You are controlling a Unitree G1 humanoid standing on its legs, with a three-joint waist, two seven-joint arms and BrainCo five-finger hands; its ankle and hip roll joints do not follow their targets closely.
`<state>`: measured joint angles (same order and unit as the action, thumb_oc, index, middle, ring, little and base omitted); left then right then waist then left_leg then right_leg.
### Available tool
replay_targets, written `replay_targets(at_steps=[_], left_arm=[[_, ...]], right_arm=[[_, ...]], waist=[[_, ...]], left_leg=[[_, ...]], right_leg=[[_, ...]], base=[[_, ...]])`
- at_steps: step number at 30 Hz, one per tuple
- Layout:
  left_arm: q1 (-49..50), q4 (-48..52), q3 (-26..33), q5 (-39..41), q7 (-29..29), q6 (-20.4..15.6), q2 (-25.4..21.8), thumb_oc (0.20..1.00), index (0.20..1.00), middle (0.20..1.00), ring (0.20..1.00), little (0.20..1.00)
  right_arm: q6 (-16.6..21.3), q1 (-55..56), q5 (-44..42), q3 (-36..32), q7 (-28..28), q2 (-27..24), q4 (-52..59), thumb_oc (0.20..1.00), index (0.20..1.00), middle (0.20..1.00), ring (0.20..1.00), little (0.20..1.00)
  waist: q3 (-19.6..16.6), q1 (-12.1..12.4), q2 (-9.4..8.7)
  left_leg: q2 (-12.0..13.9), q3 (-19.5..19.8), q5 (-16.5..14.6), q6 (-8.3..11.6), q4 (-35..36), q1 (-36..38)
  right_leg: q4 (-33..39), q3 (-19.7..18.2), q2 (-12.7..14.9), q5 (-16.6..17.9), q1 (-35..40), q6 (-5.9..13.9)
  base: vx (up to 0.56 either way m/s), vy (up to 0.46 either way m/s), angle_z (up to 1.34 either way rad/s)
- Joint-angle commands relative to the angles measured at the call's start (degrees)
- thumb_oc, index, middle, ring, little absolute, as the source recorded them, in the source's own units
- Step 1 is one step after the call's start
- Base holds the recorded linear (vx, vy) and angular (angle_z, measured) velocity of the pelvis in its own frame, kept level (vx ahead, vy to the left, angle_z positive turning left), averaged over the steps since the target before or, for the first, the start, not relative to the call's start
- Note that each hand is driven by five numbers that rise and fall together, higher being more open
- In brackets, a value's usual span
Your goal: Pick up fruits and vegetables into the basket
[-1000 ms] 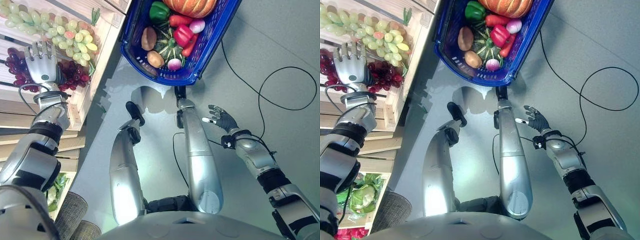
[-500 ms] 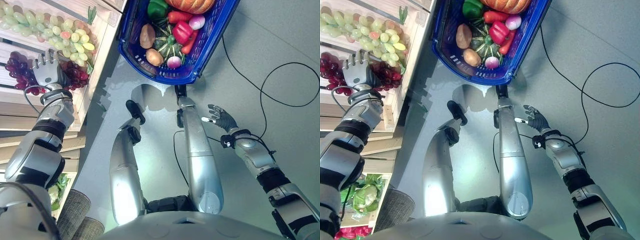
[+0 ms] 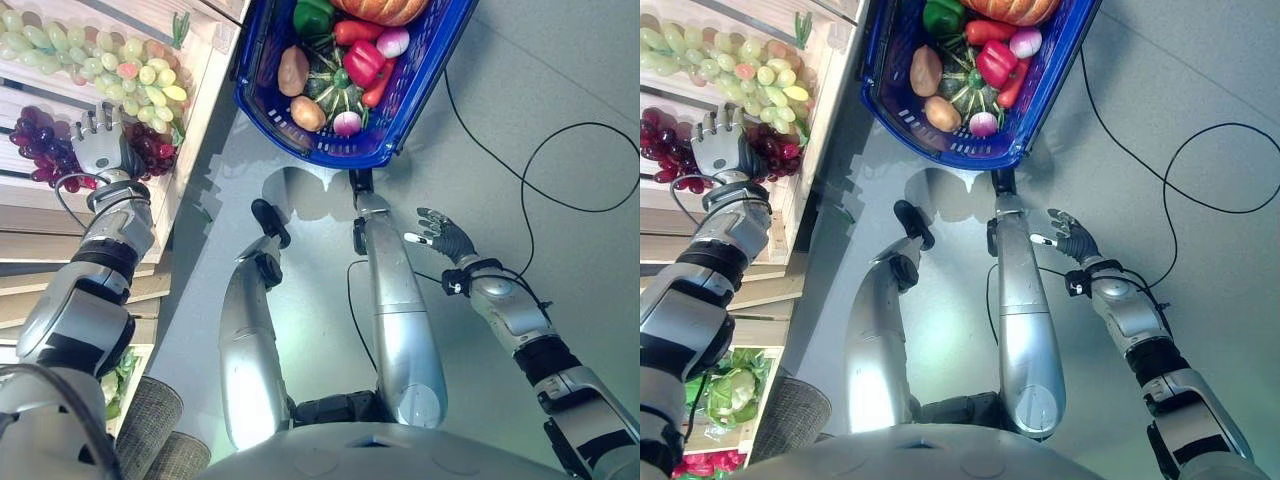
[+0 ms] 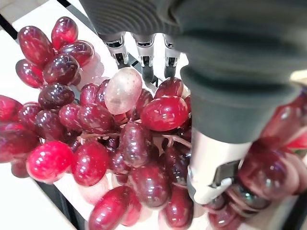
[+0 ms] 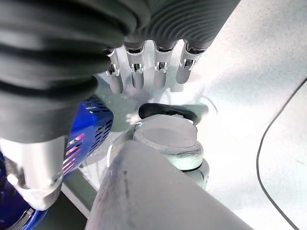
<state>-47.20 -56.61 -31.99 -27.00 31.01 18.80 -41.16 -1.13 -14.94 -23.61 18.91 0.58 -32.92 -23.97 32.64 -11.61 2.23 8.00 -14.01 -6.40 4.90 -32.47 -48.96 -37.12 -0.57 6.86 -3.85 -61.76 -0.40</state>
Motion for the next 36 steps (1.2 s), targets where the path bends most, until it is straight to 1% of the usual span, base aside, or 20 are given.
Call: replay_targets(at_steps=[1,3,5,9,11,14,20,23,24,25,27,28,29,30,31,33,35,36], left_arm=[[6.30,-6.19,-1.64,-1.98,-11.62,3.37,2.62,1.000,1.000,1.000,1.000,1.000],[7.04,-6.70,-1.96,-1.85,-15.60,5.18,3.69,1.000,1.000,1.000,1.000,1.000],[7.76,-6.78,-1.73,-2.09,-16.69,5.85,4.69,1.000,1.000,1.000,1.000,1.000],[9.31,-5.84,-0.98,1.65,-14.76,4.78,6.66,1.000,1.000,1.000,1.000,1.000],[10.37,-4.76,-0.39,1.77,-13.46,4.33,7.80,1.000,1.000,1.000,1.000,1.000],[11.33,-3.42,-0.11,2.11,-12.99,4.20,8.46,1.000,1.000,1.000,1.000,1.000],[14.27,-1.10,0.96,2.88,-11.97,6.13,10.80,1.000,1.000,1.000,1.000,1.000],[14.80,-1.54,1.16,2.96,-9.50,6.73,11.46,1.000,1.000,1.000,1.000,1.000],[14.27,-2.32,0.90,-0.63,-8.79,9.50,11.51,0.473,0.473,0.473,0.473,0.473],[14.13,-2.48,0.79,-1.69,-8.54,10.24,11.48,0.200,0.200,0.200,0.200,0.200],[13.67,-3.86,-0.07,-5.09,-5.95,12.84,10.68,0.200,0.200,0.200,0.200,0.200],[13.02,-4.81,-0.90,-8.27,-6.39,15.37,10.03,0.200,0.200,0.200,0.200,0.200],[12.80,-5.49,-1.38,-9.99,-6.54,16.55,9.67,0.200,0.200,0.200,0.200,0.200],[12.74,-5.99,-1.72,-10.74,-6.66,16.95,9.49,0.200,0.200,0.200,0.200,0.200],[12.84,-7.29,-1.93,-13.97,-7.14,18.60,9.26,0.200,0.200,0.200,0.200,0.200],[12.99,-8.48,-2.09,-16.15,-7.02,19.92,9.23,0.200,0.200,0.200,0.200,0.200],[13.35,-10.17,-2.11,-21.12,-7.47,22.62,9.48,0.200,0.200,0.200,0.200,0.200],[13.56,-10.76,-2.09,-23.12,-7.68,23.41,9.46,0.200,0.200,0.200,0.200,0.200]], right_arm=[[1.64,1.96,-1.63,2.85,-0.04,-1.70,0.91,1.000,1.000,1.000,1.000,1.000],[1.85,1.98,-1.49,2.98,-0.05,-1.43,0.63,1.000,1.000,1.000,1.000,1.000],[1.99,2.00,-1.44,3.18,-0.14,-1.15,0.56,1.000,1.000,1.000,1.000,1.000],[1.34,2.09,-1.22,3.06,-0.52,-0.76,1.06,1.000,1.000,1.000,1.000,1.000],[0.95,2.38,-0.95,2.65,-0.45,-0.59,1.32,1.000,1.000,1.000,1.000,1.000],[0.92,2.73,-0.61,2.46,-0.49,-0.42,1.49,1.000,1.000,1.000,1.000,1.000],[0.61,3.13,-0.34,2.23,-1.09,0.31,2.14,1.000,1.000,1.000,1.000,1.000],[0.71,2.93,-0.65,2.40,-1.01,0.55,1.53,1.000,1.000,1.000,1.000,1.000],[0.76,2.63,-0.90,2.75,-1.21,0.87,1.13,1.000,1.000,1.000,1.000,1.000],[0.79,2.52,-0.99,2.82,-1.25,0.91,1.05,1.000,1.000,1.000,1.000,1.000],[1.20,2.19,-1.64,3.19,-1.12,0.88,0.22,1.000,1.000,1.000,1.000,1.000],[1.34,1.83,-2.24,3.66,-1.32,0.84,-0.16,1.000,1.000,1.000,1.000,1.000],[1.50,1.62,-2.69,3.87,-1.28,0.72,-0.45,1.000,1.000,1.000,1.000,1.000],[1.77,1.60,-2.84,3.91,-1.12,0.65,-0.72,1.000,1.000,1.000,1.000,1.000],[2.36,1.46,-3.16,4.07,-0.85,0.66,-1.33,1.000,1.000,1.000,1.000,1.000],[2.91,1.32,-3.36,4.40,-0.83,0.78,-1.82,1.000,1.000,1.000,1.000,1.000],[4.21,1.18,-3.70,4.89,-0.91,1.10,-2.73,1.000,1.000,1.000,1.000,1.000],[4.65,1.18,-3.77,4.93,-0.89,1.19,-3.04,1.000,1.000,1.000,1.000,1.000]], waist=[[-2.85,-2.21,1.31],[-2.85,-2.25,1.25],[-2.85,-2.23,1.14],[-2.85,-2.04,1.11],[-2.85,-1.85,1.28],[-2.85,-1.61,1.48],[-2.85,-0.92,1.47],[-2.85,-0.75,1.21],[-2.85,-0.70,0.92],[-2.85,-0.69,0.86],[-2.85,-0.72,0.54],[-2.85,-0.76,0.30],[-2.85,-0.77,0.17],[-2.85,-0.79,0.12],[-2.85,-0.75,-0.04],[-2.85,-0.75,-0.20],[-2.85,-0.75,-0.45],[-2.85,-0.75,-0.52]], left_leg=[[-0.55,-0.09,-1.01,0.00,-1.45,-4.46],[-0.53,-0.28,-0.90,-0.04,-1.19,-4.38],[-0.53,-0.26,-0.86,-0.07,-1.05,-4.24],[-0.66,-0.16,-0.78,-0.09,-0.60,-3.46],[-0.89,-0.24,-0.68,-0.09,-0.20,-2.79],[-1.08,-0.25,-0.63,-0.12,-0.01,-2.32],[-1.30,-0.21,-0.61,-0.32,0.05,-2.15],[-1.23,-0.06,-0.66,-0.47,-0.19,-2.35],[-1.16,0.04,-0.71,-0.59,-0.44,-2.60],[-1.13,0.05,-0.73,-0.59,-0.50,-2.67],[-0.99,0.16,-0.75,-0.55,-0.65,-2.74],[-0.85,0.24,-0.81,-0.62,-0.95,-2.97],[-0.78,0.29,-0.90,-0.61,-1.15,-3.11],[-0.77,0.33,-0.93,-0.63,-1.19,-3.12],[-0.74,0.49,-0.97,-0.65,-1.26,-3.15],[-0.66,0.56,-0.98,-0.64,-1.35,-3.23],[-0.57,0.62,-0.95,-0.71,-1.37,-3.44],[-0.58,0.73,-0.96,-0.76,-1.37,-3.51]], right_leg=[[1.24,2.49,-0.46,-3.09,0.92,3.82],[1.60,2.54,-0.55,-2.91,1.04,3.88],[1.78,2.55,-0.60,-2.87,1.24,3.85],[2.02,2.73,-0.50,-3.02,2.05,3.92],[2.32,2.97,-0.38,-3.10,2.74,3.93],[2.54,3.17,-0.25,-3.15,3.27,3.94],[2.68,3.79,-0.23,-3.33,3.79,3.87],[2.43,3.84,-0.49,-3.47,3.84,3.76],[2.18,3.89,-0.62,-3.56,3.76,3.68],[2.17,3.89,-0.64,-3.55,3.72,3.69],[2.12,4.00,-0.71,-3.46,3.77,3.64],[1.87,4.00,-0.77,-3.48,3.63,3.55],[1.75,4.00,-0.76,-3.50,3.54,3.53],[1.73,4.03,-0.77,-3.49,3.55,3.51],[1.70,4.11,-0.75,-3.46,3.59,3.48],[1.69,4.20,-0.72,-3.40,3.58,3.48],[1.61,4.29,-0.74,-3.27,3.35,3.43],[1.58,4.32,-0.77,-3.23,3.28,3.41]], base=[[0.00,0.000,0.00],[0.00,0.000,0.00],[0.00,0.000,0.00],[0.00,0.000,0.00],[0.00,0.000,0.00],[0.00,0.000,0.00],[0.00,-0.002,0.02],[0.00,0.000,0.00],[0.00,0.000,0.00],[-0.01,-0.035,0.00],[0.00,0.000,0.00],[0.00,0.000,0.00],[0.00,0.000,0.00],[0.00,0.000,0.00],[0.00,0.000,0.00],[0.00,0.000,0.00],[0.00,0.000,0.00],[-0.02,-0.032,0.02]])
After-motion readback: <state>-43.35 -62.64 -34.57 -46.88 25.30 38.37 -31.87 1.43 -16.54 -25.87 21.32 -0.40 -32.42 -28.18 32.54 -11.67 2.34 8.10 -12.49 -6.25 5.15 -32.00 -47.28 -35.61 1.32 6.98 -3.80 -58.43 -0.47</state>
